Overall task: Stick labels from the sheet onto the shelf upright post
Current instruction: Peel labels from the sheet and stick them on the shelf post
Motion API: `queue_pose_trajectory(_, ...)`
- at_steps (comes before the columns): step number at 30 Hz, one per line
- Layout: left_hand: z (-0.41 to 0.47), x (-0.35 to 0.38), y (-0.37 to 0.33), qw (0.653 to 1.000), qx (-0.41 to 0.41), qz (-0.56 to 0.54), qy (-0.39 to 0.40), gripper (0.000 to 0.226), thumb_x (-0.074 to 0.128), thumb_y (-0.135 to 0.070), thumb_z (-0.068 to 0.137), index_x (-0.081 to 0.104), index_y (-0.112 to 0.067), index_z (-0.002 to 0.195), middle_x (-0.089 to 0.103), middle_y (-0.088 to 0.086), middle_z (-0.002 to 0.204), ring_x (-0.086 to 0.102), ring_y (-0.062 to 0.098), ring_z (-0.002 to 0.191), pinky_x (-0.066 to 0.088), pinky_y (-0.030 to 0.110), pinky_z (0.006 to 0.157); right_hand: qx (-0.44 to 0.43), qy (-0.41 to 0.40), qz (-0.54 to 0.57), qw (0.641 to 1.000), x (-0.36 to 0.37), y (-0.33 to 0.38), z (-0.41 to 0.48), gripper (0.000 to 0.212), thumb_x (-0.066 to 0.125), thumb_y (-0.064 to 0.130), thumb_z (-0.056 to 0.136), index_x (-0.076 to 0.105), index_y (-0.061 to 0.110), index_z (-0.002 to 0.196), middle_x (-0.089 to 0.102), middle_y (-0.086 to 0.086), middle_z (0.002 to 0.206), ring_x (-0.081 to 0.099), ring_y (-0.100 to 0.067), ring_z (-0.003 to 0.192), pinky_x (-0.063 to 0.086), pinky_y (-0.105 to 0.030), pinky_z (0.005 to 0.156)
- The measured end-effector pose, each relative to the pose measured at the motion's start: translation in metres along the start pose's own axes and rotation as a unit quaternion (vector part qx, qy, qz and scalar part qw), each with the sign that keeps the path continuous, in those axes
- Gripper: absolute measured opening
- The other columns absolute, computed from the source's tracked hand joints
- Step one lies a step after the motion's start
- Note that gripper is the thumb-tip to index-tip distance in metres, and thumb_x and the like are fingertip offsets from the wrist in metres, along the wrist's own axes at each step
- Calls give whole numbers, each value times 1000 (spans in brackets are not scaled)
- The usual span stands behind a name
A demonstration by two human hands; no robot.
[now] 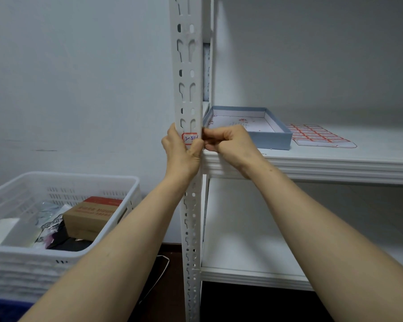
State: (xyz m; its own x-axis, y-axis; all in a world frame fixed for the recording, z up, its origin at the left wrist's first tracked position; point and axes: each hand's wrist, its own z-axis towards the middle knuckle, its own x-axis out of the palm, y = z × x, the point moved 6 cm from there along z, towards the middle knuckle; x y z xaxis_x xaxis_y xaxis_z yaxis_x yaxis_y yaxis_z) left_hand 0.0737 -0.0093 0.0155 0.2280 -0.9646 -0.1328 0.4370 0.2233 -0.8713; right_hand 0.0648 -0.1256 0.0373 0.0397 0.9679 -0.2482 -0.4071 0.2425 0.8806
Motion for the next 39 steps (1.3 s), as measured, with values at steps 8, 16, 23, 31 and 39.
queue_pose_trajectory(8, 2, 1, 4, 1000, 18, -17, 3, 73, 41, -30, 68, 31, -9, 137, 32, 9, 125, 26, 20, 127, 27, 13, 84, 2, 5, 3, 1000, 1, 2, -1, 40, 48, -16, 84, 62, 0, 118, 68, -11, 110, 64, -15, 103, 49, -22, 94)
queue_pose_trajectory(16, 1, 1, 3, 999, 27, -17, -1, 74, 40, -30, 68, 30, -7, 138, 32, 15, 131, 24, 19, 128, 26, 10, 84, -1, 7, 0, 1000, 1, 2, -2, 39, 49, -16, 84, 63, 0, 117, 69, -9, 107, 64, -11, 97, 50, -17, 91)
queue_pose_trajectory(23, -1, -3, 6, 999, 27, -20, -3, 64, 53, -28, 81, 33, -10, 139, 34, 12, 130, 33, 11, 114, 29, 12, 86, 4, 0, 1, 1000, 1, 1, -1, 37, 50, -15, 85, 63, 0, 117, 69, -13, 109, 63, -21, 108, 49, -23, 94)
queue_pose_trajectory(31, 0, -9, 1, 999, 34, -7, -22, 41, 63, -20, 85, 49, -14, 123, 40, 4, 115, 48, 21, 113, 39, 10, 74, 5, 3, 7, 1000, 1, 3, -2, 40, 47, -17, 85, 61, -1, 119, 67, -11, 111, 63, -18, 106, 49, -20, 93)
queue_pose_trajectory(39, 3, -11, 0, 996, 75, 44, -16, 25, 60, -13, 83, 46, -21, 103, 41, -4, 95, 45, 26, 113, 36, 4, 67, 1, 5, -6, 1000, 1, 0, -1, 39, 49, -15, 84, 63, 2, 117, 69, -9, 108, 64, -16, 105, 49, -27, 96)
